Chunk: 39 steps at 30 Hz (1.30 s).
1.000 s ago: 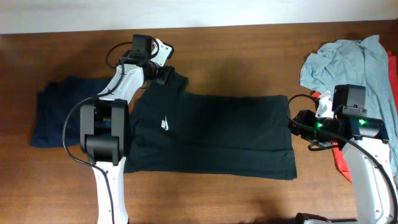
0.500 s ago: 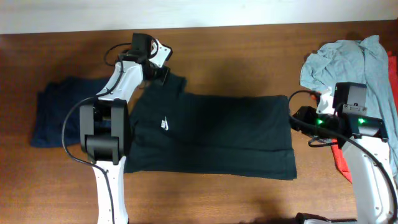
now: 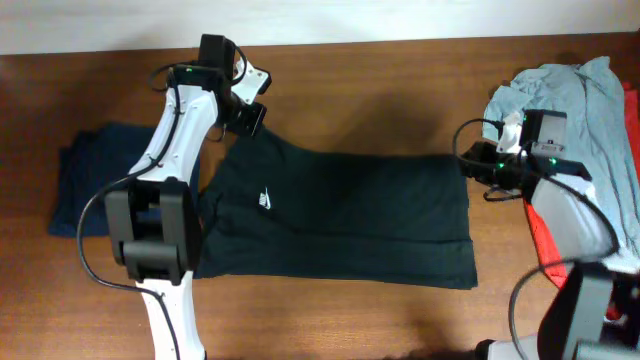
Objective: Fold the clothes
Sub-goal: 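Grasp the upper left and upper right corners with both grippers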
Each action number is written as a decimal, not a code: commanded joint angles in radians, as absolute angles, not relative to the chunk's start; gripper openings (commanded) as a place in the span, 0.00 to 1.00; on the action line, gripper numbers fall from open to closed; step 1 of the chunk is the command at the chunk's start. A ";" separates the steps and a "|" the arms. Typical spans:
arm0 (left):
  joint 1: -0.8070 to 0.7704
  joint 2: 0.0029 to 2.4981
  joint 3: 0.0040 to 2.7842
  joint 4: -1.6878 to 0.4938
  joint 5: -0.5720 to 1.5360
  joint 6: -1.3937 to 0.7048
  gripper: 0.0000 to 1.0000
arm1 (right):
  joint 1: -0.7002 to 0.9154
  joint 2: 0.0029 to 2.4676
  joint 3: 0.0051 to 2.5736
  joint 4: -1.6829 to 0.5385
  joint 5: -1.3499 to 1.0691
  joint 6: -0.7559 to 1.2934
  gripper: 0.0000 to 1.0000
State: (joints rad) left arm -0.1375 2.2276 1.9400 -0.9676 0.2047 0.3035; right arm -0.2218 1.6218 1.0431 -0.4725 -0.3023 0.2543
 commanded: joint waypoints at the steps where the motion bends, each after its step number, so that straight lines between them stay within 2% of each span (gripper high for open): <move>1: -0.138 2.199 1.954 -1.032 0.205 0.308 0.00 | -0.237 1.692 1.091 -0.414 -0.330 0.231 0.57; 14: -0.142 2.199 1.954 -1.117 0.221 0.308 0.00 | -0.237 1.886 1.093 -0.144 -0.363 0.186 0.58; 27: -0.142 2.199 1.954 -1.096 0.221 0.308 0.00 | -0.236 1.988 1.092 -0.142 -0.382 0.160 0.56; 33: -0.142 2.199 1.954 -1.097 0.221 0.308 0.00 | -0.236 1.998 1.092 -0.146 -0.470 0.134 0.40; 37: -0.142 2.199 1.954 -1.097 0.221 0.308 0.00 | -0.238 1.998 1.092 -0.180 -0.478 0.134 0.21; 39: -0.142 2.199 1.954 -1.097 0.221 0.308 0.00 | -0.243 1.996 1.093 -0.187 -0.478 0.135 0.14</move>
State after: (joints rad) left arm -0.1383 2.2253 1.9415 -1.0988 0.2062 0.3035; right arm -0.2352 1.9724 1.0874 -0.1780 -0.4488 0.1429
